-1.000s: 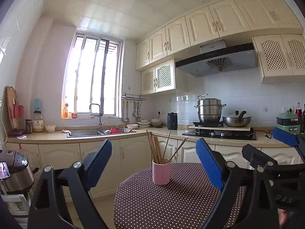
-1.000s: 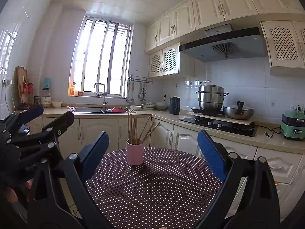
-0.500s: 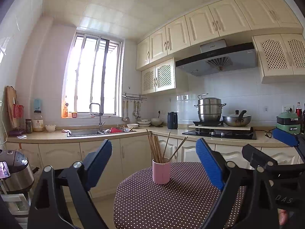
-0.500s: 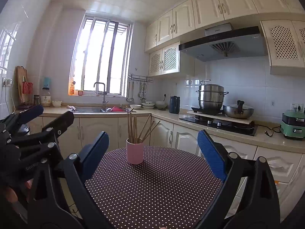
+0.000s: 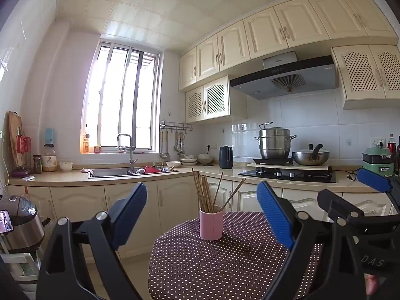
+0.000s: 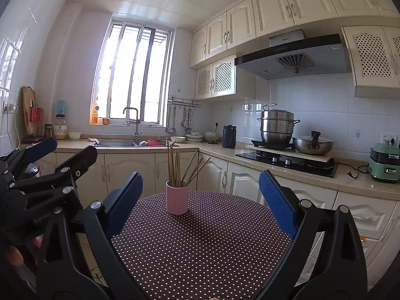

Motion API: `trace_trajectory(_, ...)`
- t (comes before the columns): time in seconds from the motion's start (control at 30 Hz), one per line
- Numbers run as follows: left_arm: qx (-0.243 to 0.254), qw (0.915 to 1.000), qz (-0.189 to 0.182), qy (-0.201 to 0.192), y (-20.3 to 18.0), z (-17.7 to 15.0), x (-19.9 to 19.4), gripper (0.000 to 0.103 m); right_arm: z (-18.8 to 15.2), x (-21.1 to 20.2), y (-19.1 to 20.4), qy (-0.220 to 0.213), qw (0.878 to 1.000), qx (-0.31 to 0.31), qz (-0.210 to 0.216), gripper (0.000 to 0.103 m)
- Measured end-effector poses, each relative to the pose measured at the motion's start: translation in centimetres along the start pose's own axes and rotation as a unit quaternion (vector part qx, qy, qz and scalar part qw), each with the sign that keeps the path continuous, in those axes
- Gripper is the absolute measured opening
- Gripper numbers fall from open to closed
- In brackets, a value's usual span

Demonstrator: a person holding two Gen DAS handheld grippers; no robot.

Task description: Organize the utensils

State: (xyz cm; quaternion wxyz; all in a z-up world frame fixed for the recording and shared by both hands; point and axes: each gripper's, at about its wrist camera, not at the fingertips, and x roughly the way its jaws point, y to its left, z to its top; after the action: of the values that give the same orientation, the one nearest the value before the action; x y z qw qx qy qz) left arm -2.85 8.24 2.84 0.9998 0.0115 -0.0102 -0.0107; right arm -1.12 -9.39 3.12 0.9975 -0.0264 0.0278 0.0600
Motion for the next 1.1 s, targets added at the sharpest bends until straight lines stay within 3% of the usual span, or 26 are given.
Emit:
trace_trajectory(0.67,0.000,1.0000,0.000,0.001,0.0,-0.1,0.0,0.088,-0.4,0.0,0.1,0.000,1.000,-0.001,-0.001,0.092)
trace_trajectory(1.1,-0.002,0.9992,0.002,0.039,-0.1,-2.1,2.3,0.088,-2.2,2.1,0.0,0.029,1.000,0.003,0.003,0.093)
